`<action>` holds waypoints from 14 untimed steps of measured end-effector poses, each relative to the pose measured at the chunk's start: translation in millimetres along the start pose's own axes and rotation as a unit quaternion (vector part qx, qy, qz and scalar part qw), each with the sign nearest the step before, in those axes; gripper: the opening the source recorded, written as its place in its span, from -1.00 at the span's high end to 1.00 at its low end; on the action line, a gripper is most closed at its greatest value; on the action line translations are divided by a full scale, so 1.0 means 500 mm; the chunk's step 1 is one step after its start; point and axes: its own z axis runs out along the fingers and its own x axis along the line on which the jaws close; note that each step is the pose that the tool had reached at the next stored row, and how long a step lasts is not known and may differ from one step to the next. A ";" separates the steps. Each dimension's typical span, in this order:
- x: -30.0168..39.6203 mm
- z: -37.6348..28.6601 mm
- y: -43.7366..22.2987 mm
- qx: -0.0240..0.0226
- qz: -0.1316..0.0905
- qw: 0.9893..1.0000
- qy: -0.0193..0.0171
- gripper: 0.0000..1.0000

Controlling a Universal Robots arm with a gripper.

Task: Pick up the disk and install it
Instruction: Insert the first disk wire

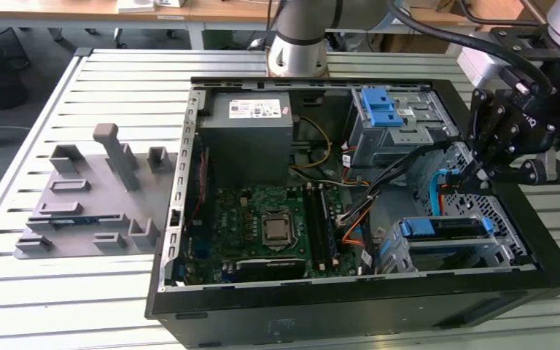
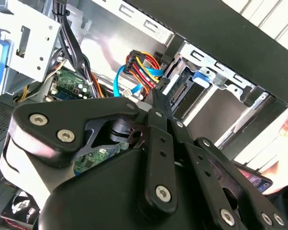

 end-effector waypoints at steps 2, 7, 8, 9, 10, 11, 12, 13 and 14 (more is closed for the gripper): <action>0.000 0.001 0.000 0.000 0.000 1.000 0.000 0.66; -0.006 0.009 0.000 0.000 0.000 1.000 0.010 0.52; -0.007 0.011 0.000 0.000 0.000 1.000 0.013 0.52; -0.009 0.012 0.000 0.000 0.000 1.000 0.017 0.52; -0.010 0.014 0.000 0.000 0.000 1.000 0.022 0.52; -0.012 0.016 0.000 0.000 0.000 1.000 0.026 0.52; -0.013 0.018 0.000 0.001 0.000 1.000 0.029 0.52; -0.014 0.020 0.000 0.001 0.000 0.999 0.032 0.52; -0.015 0.022 -0.001 0.001 0.000 0.999 0.033 0.52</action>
